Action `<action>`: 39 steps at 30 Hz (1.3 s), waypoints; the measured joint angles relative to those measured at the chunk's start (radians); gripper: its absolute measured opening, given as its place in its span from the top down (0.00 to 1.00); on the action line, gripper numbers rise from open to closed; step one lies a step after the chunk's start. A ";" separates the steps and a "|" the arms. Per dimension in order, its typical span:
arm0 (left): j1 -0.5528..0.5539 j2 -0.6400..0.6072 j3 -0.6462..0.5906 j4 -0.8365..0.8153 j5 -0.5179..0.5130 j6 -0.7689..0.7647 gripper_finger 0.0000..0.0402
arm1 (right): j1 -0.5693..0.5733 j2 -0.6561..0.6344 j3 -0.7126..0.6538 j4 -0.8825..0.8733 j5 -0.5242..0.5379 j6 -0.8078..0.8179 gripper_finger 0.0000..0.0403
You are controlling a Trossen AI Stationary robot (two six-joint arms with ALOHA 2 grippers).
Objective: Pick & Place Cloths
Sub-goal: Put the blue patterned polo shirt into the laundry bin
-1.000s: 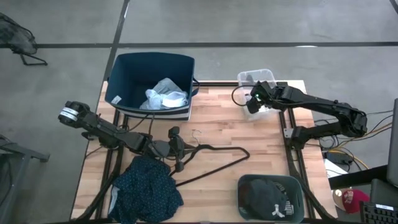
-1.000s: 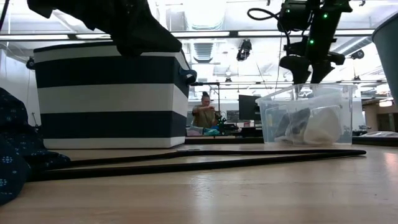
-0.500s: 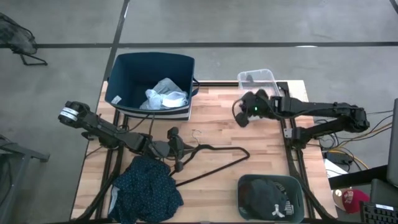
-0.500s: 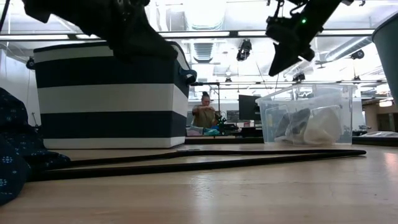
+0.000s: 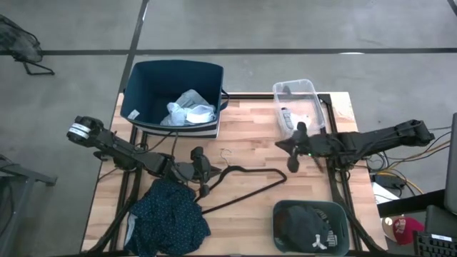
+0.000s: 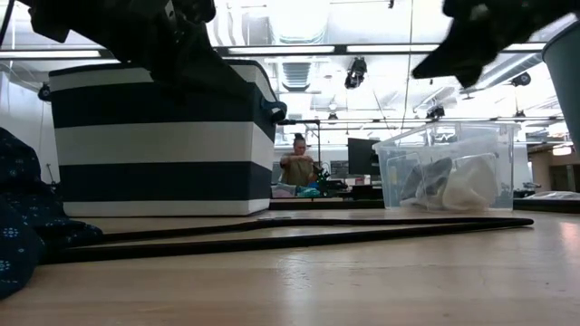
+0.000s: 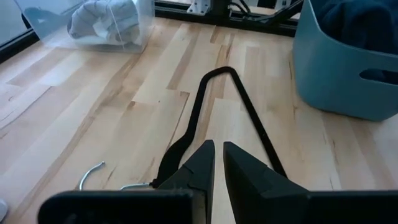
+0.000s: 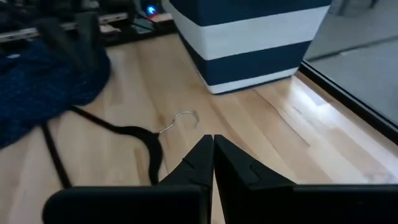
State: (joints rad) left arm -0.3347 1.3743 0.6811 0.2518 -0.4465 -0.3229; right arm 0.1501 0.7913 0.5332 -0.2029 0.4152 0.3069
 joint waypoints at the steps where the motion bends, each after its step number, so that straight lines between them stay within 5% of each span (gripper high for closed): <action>1: 0.000 0.000 0.000 0.007 0.000 0.000 0.90 | 0.012 -0.036 -0.023 0.001 0.000 -0.002 0.98; 12: 0.000 0.000 0.000 -0.001 0.016 -0.002 0.90 | 0.042 -0.410 -0.250 -0.001 0.000 -0.056 0.98; 18: 0.000 0.000 0.000 -0.029 0.040 -0.031 0.90 | 0.042 -0.620 -0.335 -0.001 -0.090 -0.176 0.98; 24: -0.001 -0.009 0.037 -0.267 0.183 -0.157 0.89 | 0.042 -0.741 -0.383 -0.012 -0.094 -0.177 0.98; 32: -0.023 -0.106 0.144 -0.745 0.251 -0.305 0.72 | 0.042 -0.792 -0.409 -0.031 -0.093 -0.179 0.98; 39: -0.037 -0.222 0.127 -0.805 0.249 -0.336 0.49 | 0.042 -0.779 -0.434 -0.033 -0.093 -0.178 0.98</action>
State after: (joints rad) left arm -0.3714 1.1520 0.8081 -0.5535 -0.1973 -0.6589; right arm 0.1917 0.0124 0.0988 -0.2356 0.3222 0.1285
